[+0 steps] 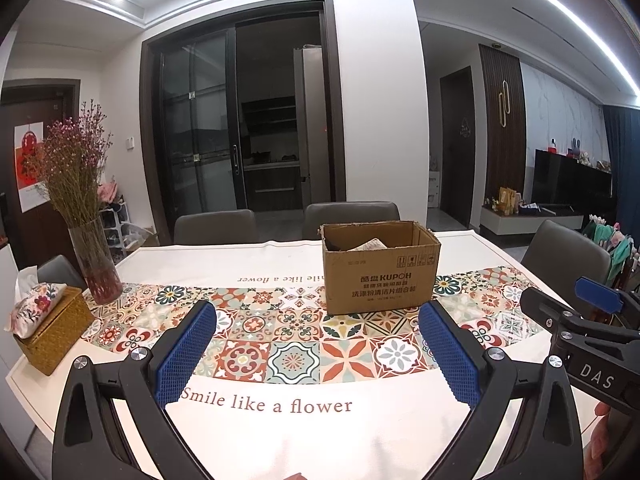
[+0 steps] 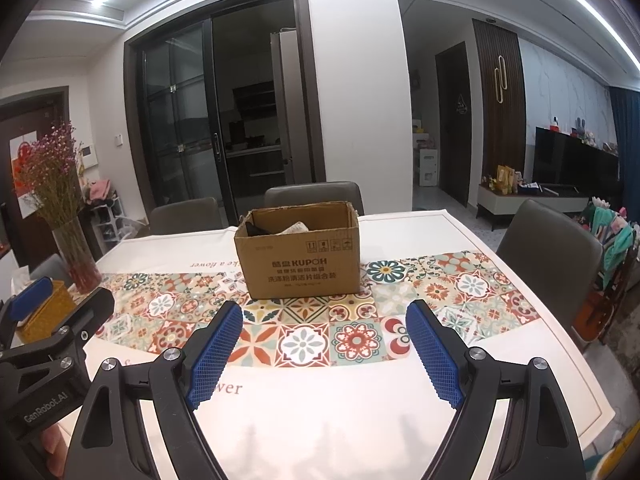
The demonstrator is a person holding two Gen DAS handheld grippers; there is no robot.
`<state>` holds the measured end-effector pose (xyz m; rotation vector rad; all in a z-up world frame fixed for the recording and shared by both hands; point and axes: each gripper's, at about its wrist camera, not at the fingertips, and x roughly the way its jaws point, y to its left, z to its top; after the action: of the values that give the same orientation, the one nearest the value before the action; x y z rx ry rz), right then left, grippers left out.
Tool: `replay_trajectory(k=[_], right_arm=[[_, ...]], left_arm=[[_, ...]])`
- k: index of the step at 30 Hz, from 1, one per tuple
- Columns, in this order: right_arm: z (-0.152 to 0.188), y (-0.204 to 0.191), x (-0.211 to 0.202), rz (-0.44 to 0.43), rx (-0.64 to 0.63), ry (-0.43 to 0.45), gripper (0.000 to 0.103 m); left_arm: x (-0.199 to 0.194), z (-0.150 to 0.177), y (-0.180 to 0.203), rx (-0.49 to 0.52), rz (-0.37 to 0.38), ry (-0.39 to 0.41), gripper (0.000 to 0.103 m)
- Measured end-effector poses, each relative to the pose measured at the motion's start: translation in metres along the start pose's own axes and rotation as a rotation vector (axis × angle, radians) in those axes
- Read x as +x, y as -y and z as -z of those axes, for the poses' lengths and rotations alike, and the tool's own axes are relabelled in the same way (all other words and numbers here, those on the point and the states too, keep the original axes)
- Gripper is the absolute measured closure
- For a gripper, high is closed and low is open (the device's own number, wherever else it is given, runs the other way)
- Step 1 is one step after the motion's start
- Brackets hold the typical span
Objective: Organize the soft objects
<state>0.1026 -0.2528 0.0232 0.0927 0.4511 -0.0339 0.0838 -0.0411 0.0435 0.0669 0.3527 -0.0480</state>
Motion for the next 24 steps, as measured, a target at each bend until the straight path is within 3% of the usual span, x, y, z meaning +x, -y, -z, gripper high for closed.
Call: replay_trajectory(k=[24], right_arm=[[0.0001,-0.0003,-0.0038,-0.007,0.003,0.001,0.018]], left_arm=[[-0.0054,-0.0014,-0.0018,-0.001,-0.012,0.02,0.0]])
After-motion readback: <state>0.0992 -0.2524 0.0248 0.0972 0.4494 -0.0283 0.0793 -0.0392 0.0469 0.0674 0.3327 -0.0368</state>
